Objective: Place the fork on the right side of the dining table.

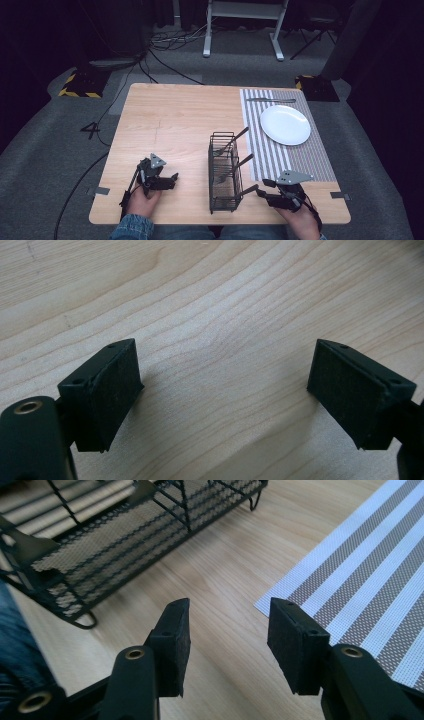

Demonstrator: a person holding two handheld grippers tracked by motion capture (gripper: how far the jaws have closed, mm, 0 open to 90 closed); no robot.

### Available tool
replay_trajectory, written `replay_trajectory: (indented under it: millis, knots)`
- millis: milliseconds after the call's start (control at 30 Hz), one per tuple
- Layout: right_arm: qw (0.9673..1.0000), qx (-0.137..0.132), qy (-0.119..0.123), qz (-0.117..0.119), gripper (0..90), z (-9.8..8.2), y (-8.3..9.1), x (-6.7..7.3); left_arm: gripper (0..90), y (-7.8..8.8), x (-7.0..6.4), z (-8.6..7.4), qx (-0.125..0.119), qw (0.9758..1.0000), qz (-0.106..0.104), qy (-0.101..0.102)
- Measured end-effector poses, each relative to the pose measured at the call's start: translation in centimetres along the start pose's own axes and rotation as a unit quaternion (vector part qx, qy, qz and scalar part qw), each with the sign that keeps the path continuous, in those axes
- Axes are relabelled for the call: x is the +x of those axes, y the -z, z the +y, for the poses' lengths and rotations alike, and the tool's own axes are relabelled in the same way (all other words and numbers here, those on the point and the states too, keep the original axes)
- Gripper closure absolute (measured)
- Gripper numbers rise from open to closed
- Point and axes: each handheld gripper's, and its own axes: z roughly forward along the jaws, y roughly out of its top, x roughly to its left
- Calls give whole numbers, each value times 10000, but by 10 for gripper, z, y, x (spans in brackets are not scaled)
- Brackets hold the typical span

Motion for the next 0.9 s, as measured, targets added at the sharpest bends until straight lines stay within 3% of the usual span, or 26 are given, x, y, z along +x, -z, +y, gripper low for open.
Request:
replay_trajectory:
  millis: [367, 900]
  knots:
    - [9994, -163, 117, 294, 514, 18, 35, 16, 138, 0, 0, 0, 0, 10000, 0, 1]
    - [9962, -252, 329, 769, 522, 42, 64, 35, 138, 0, 0, 0, 0, 10000, 3, -1]
